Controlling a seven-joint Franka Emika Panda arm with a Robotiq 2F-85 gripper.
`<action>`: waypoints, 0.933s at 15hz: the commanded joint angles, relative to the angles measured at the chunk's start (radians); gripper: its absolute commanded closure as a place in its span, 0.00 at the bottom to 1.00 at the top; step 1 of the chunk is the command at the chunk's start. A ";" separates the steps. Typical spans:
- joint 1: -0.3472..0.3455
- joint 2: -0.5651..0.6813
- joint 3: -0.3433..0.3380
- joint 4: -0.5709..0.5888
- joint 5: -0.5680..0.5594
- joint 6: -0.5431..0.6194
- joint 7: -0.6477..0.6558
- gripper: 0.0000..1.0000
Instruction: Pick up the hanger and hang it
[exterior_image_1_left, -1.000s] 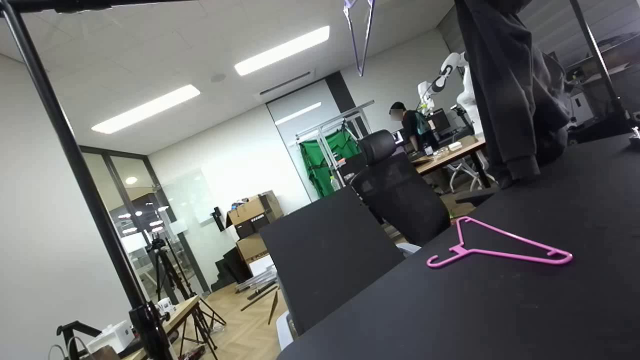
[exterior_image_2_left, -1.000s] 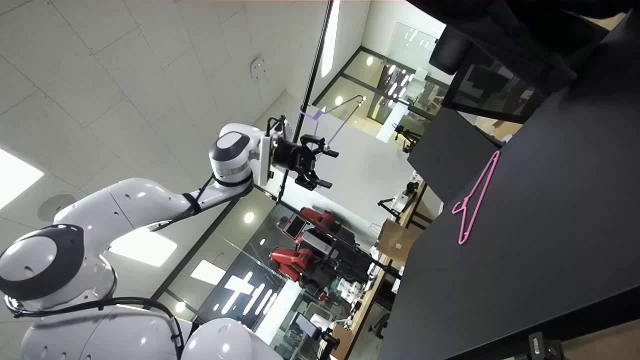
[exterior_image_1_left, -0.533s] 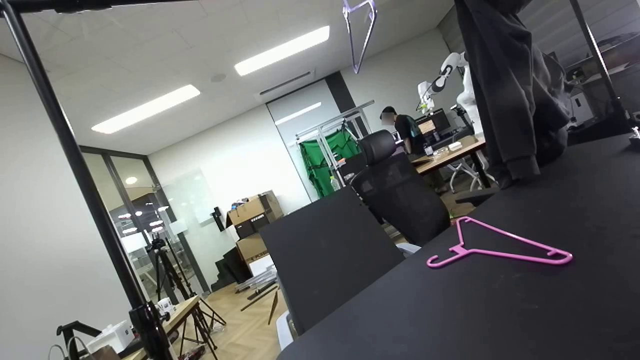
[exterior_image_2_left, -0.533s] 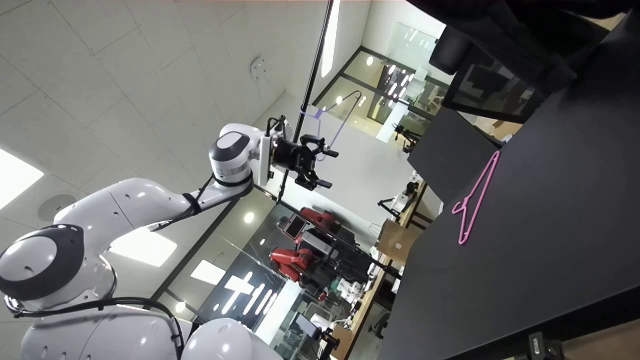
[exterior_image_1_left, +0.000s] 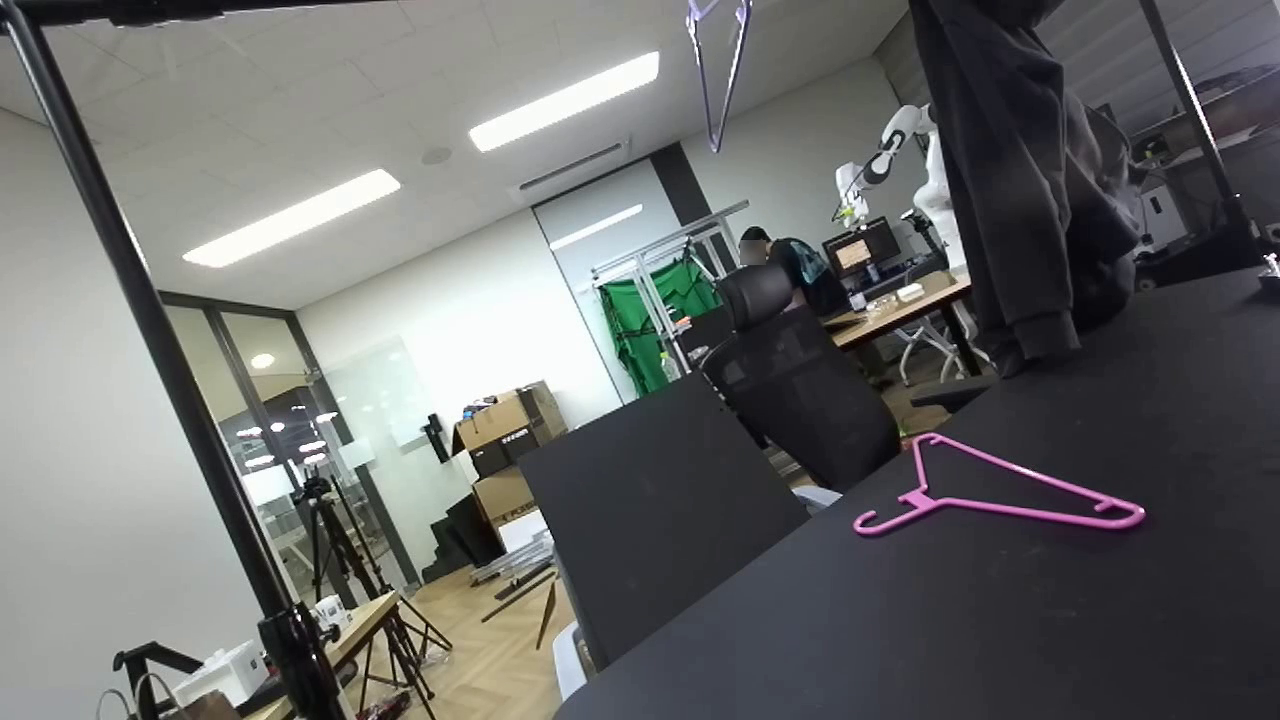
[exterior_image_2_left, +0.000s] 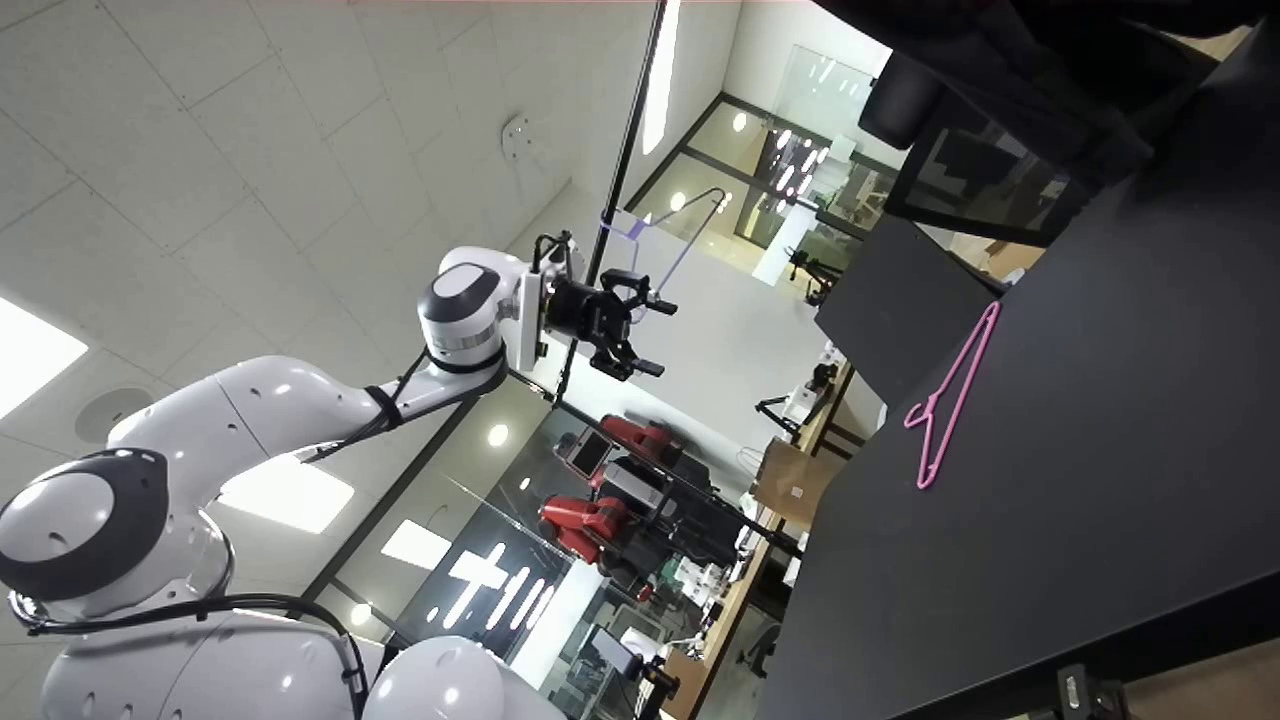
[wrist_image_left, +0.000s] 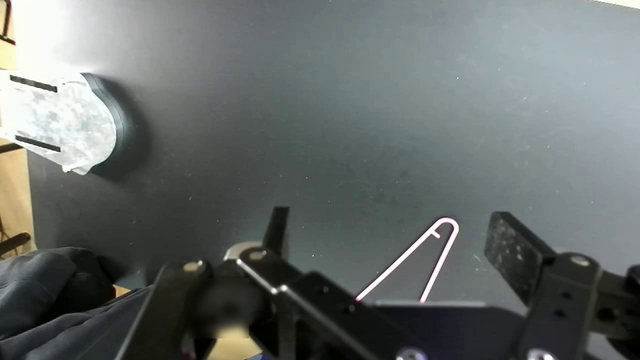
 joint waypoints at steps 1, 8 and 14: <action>0.008 0.000 -0.006 0.003 -0.002 -0.004 0.002 0.00; 0.017 0.211 0.009 0.065 -0.014 0.250 0.026 0.00; 0.030 0.431 0.037 0.171 0.019 0.466 0.054 0.00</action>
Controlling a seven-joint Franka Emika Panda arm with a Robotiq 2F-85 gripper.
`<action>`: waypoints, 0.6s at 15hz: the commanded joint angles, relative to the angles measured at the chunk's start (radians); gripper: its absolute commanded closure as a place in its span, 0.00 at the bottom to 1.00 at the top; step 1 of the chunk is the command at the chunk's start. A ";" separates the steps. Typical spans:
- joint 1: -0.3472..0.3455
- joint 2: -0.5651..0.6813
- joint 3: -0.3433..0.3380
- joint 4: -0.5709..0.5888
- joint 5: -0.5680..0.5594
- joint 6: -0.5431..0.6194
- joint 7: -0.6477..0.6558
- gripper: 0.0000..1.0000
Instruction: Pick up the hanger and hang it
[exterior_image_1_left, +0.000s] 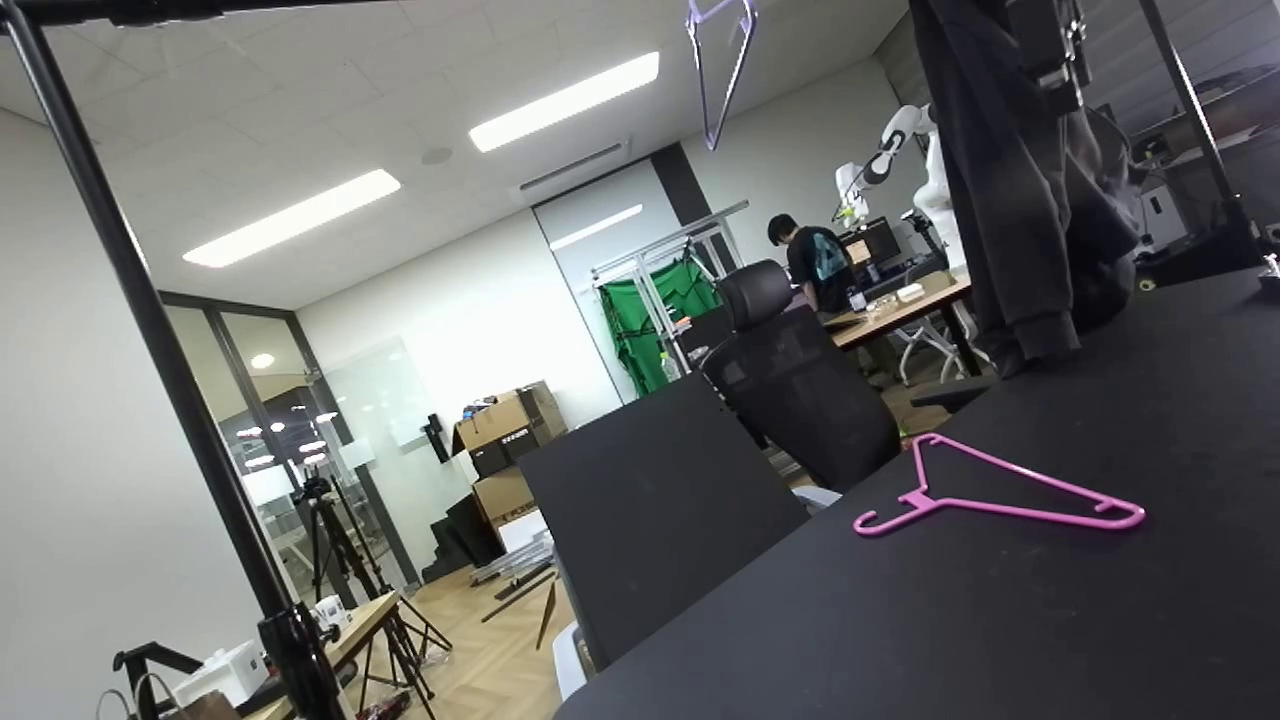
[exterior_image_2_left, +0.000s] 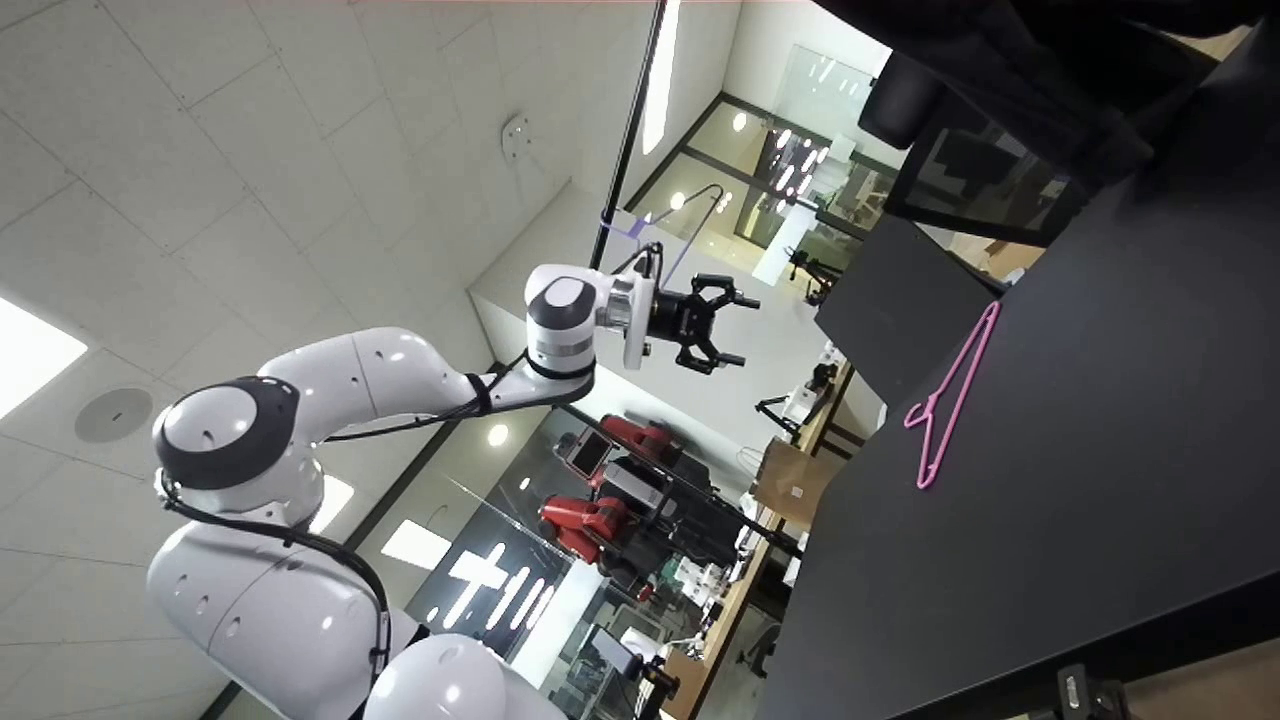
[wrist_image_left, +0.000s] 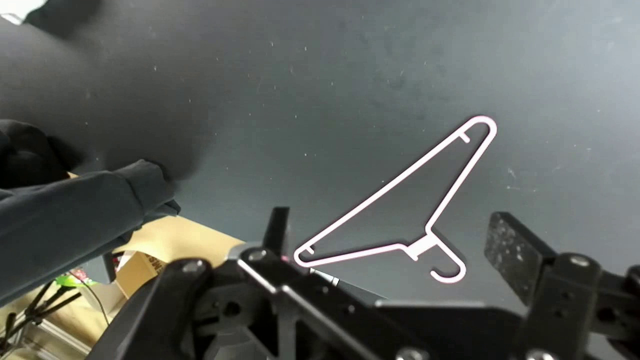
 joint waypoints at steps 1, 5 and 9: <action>0.013 0.113 0.017 0.113 0.042 0.037 0.072 0.00; 0.029 0.183 0.028 0.191 0.086 -0.027 0.241 0.00; 0.034 0.180 0.030 0.167 0.088 -0.013 0.251 0.00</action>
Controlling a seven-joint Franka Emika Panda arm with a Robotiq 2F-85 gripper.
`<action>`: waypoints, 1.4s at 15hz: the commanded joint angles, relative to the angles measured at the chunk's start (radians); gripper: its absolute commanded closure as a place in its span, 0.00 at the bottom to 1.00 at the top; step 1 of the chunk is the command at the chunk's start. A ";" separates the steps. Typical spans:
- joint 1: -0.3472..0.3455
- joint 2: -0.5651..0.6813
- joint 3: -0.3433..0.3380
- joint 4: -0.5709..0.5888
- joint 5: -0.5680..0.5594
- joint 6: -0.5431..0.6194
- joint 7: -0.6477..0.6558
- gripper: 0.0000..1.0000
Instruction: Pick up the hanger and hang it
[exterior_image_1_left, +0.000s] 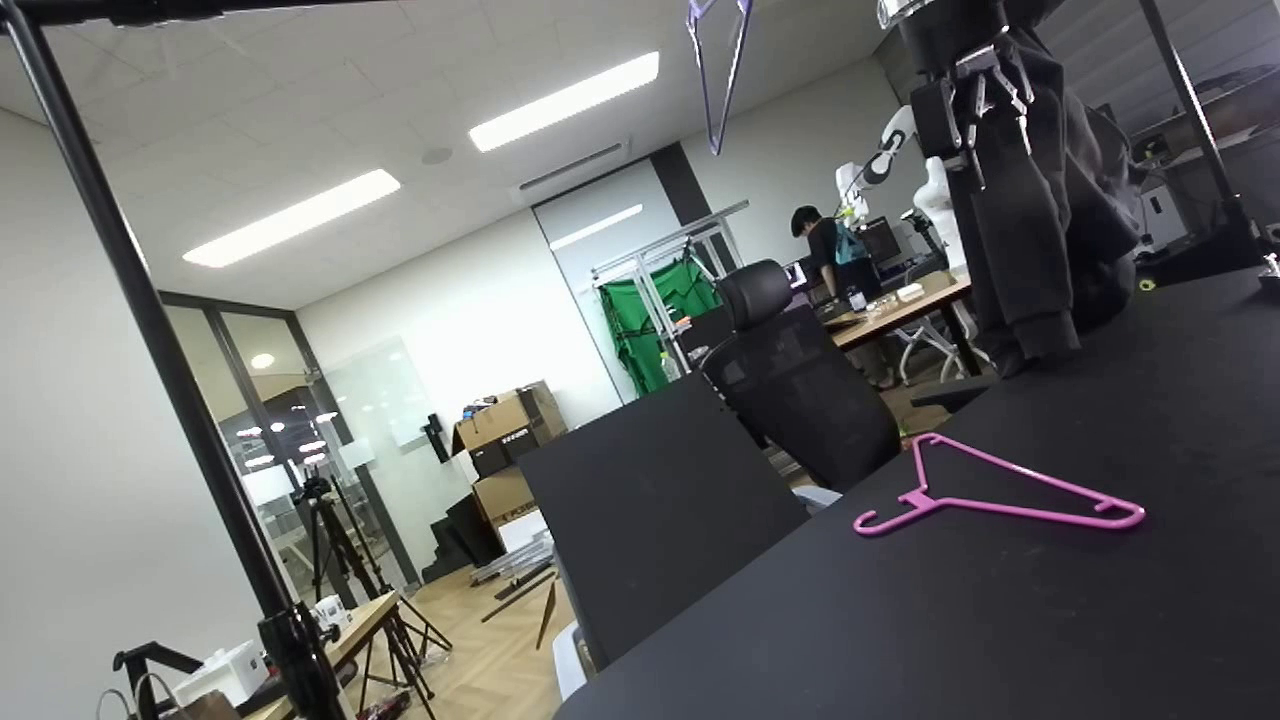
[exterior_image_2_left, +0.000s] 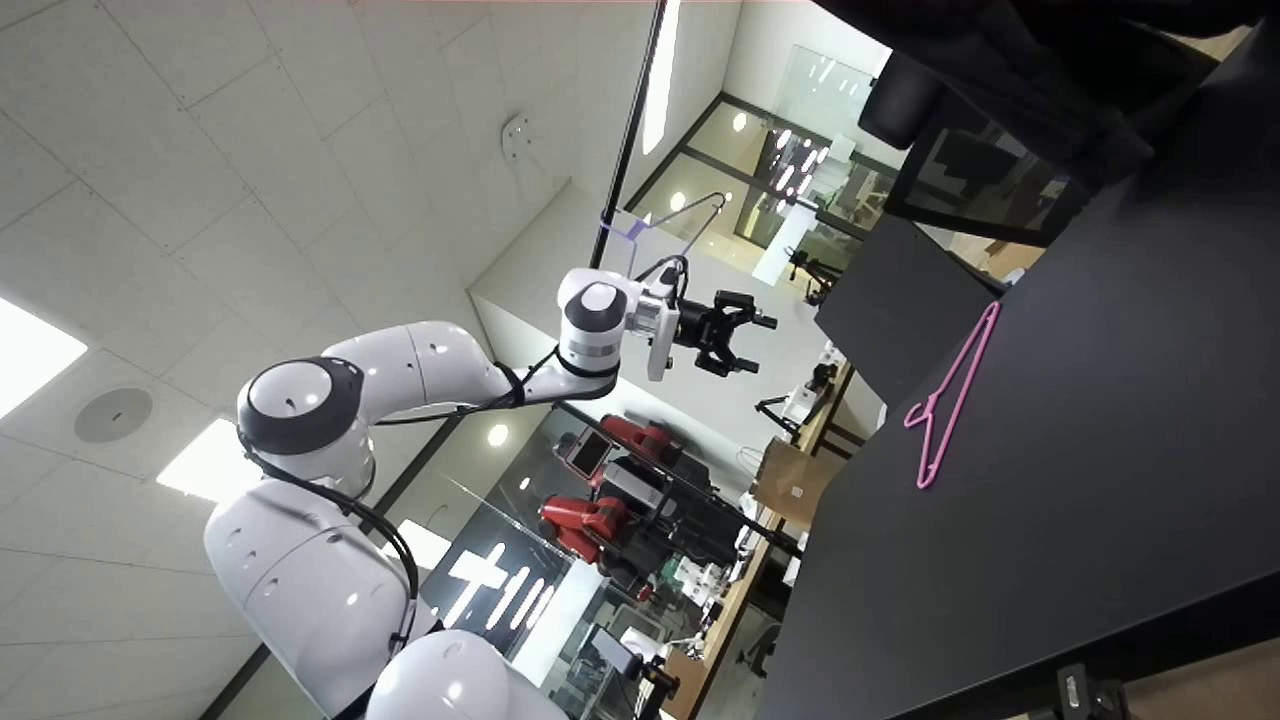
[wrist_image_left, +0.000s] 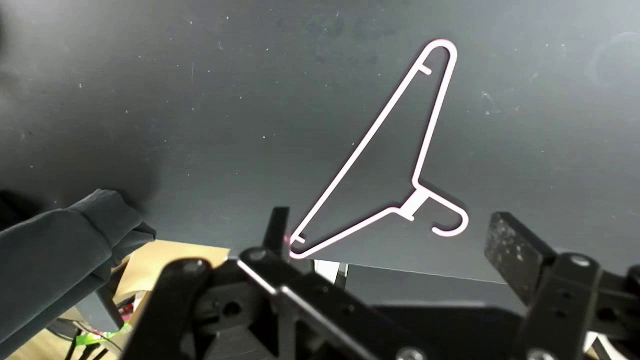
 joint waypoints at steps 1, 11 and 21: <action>0.003 0.003 0.000 0.006 0.002 -0.007 0.010 0.00; 0.004 0.006 0.000 0.011 0.010 -0.013 0.021 0.00; 0.055 0.212 0.004 0.110 -0.004 0.113 0.159 0.00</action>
